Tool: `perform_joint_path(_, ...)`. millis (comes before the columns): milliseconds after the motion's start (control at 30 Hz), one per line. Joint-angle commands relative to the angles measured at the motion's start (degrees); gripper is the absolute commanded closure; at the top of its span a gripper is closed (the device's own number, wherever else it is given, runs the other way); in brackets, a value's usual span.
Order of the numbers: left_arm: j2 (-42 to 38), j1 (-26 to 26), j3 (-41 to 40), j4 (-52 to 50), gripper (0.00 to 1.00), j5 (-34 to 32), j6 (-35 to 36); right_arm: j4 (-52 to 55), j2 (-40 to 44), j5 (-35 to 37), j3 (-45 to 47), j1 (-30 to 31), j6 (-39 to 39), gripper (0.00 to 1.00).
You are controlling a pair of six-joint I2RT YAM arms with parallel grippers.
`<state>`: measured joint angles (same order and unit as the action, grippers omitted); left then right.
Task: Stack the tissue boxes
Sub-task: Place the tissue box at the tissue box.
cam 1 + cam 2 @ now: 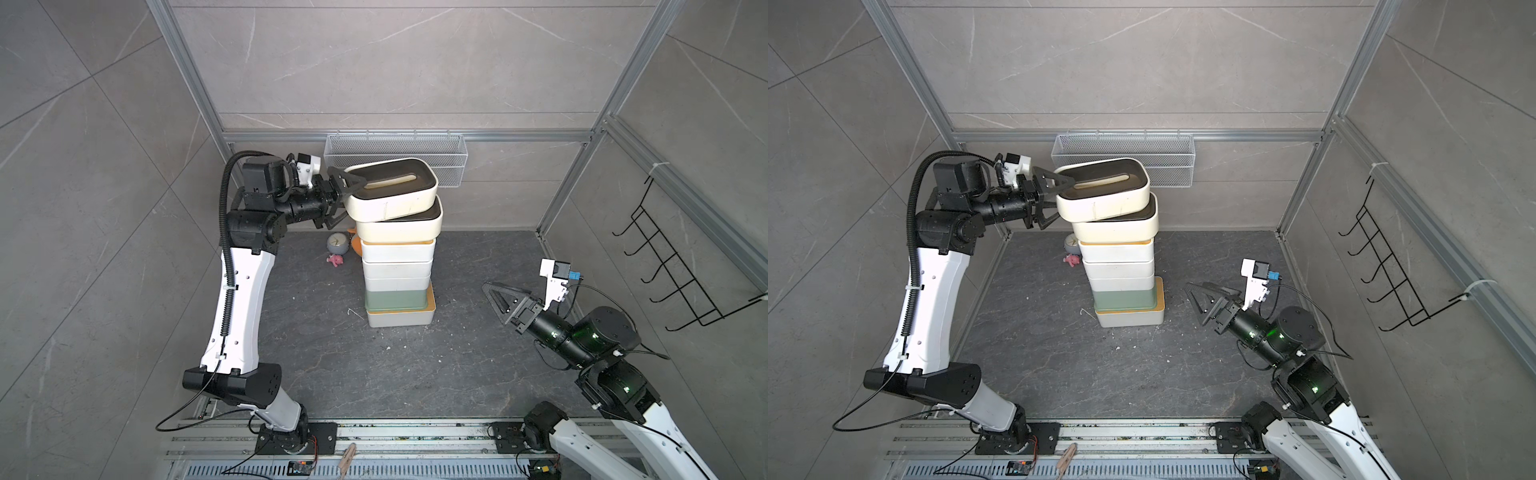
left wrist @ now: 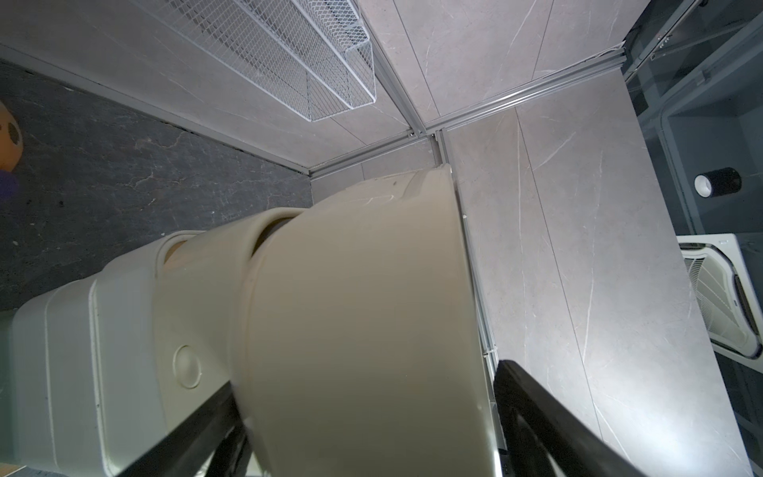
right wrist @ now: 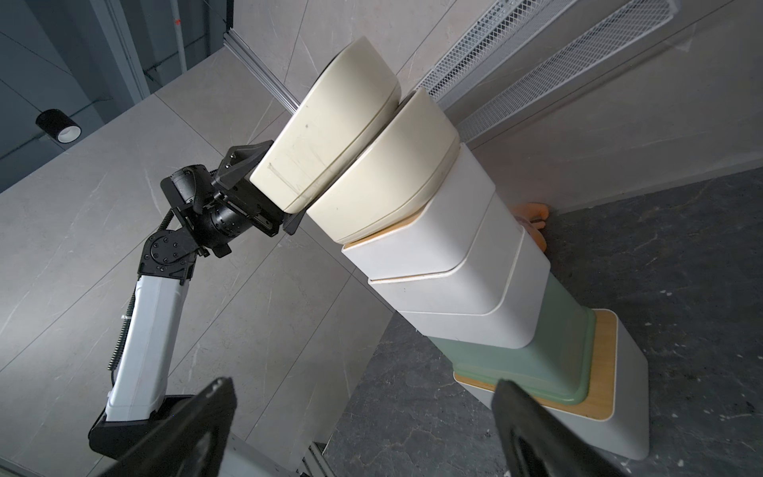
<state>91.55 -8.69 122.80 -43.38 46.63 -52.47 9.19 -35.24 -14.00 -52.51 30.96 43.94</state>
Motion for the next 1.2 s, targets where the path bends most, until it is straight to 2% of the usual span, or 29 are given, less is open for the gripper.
perform_joint_path(0,-1.90,0.21,2.35,0.70,0.06,0.07,1.67,0.47,-1.41,-0.85,-3.21,0.29,-2.66,0.00)
perform_joint_path(100,-1.81,0.20,2.36,0.57,0.06,-0.14,1.94,0.71,-2.48,-1.05,-5.25,0.25,-3.67,0.00)
perform_joint_path(167,-1.66,0.22,2.51,0.54,0.01,-0.40,2.19,1.15,-3.34,-0.71,-6.90,0.31,-4.79,0.00)
perform_joint_path(667,-1.07,0.18,3.85,-1.71,0.01,-1.62,3.53,1.05,-10.83,-1.38,-15.76,0.24,-8.54,0.00)
perform_joint_path(1167,-1.72,0.18,2.74,-1.72,0.01,-2.53,3.69,0.78,-12.30,-2.22,-17.31,0.25,-8.57,0.00)
